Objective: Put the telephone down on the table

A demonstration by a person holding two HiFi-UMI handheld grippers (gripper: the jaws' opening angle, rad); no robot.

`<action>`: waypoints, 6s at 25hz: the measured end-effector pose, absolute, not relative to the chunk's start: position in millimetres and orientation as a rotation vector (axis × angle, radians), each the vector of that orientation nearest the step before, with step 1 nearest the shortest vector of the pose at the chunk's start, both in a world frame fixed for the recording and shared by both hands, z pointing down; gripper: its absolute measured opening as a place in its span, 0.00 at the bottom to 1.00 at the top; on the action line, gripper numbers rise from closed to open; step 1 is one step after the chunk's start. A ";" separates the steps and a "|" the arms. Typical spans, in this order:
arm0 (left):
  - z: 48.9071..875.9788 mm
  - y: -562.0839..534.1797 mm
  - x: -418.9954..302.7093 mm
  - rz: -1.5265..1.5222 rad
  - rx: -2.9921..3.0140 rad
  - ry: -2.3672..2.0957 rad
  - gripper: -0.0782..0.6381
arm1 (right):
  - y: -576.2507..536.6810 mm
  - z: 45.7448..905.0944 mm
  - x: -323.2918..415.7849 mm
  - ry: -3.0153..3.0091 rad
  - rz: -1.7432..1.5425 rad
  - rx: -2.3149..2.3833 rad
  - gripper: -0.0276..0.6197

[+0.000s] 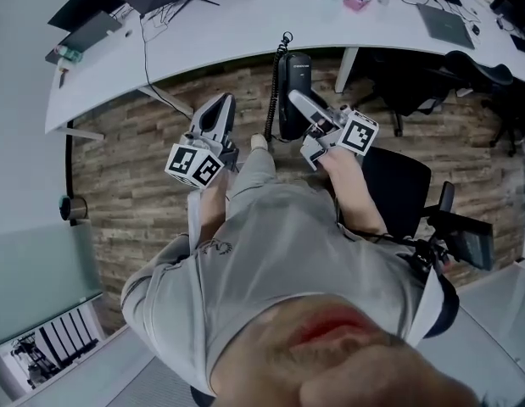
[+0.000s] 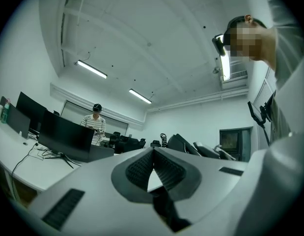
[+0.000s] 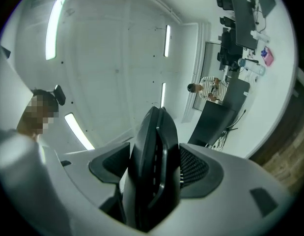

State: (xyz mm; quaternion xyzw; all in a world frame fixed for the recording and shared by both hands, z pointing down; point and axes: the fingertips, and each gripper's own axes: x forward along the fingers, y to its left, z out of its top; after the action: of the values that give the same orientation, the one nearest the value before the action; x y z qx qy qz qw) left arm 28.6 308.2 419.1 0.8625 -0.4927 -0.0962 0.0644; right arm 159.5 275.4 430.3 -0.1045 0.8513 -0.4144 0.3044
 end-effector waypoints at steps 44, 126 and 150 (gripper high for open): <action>469.0 -43.2 -175.1 -0.474 2.601 -1.172 0.12 | -44.4 436.9 1.1 2.150 -1.069 -0.635 0.54; 443.3 -317.0 -183.6 -0.406 2.475 -1.500 0.12 | -343.4 509.3 -47.0 2.300 -1.363 -0.440 0.54; 459.3 -308.0 -216.6 -0.374 2.418 -1.567 0.12 | -328.2 725.9 -65.0 2.359 -1.729 -0.690 0.53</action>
State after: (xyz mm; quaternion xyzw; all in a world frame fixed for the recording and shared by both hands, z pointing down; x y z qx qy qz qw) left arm -216.6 -308.0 459.3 0.8264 -0.5356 -0.1279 0.1180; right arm -65.0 -328.2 725.9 -0.2292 0.7832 -0.5739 0.0682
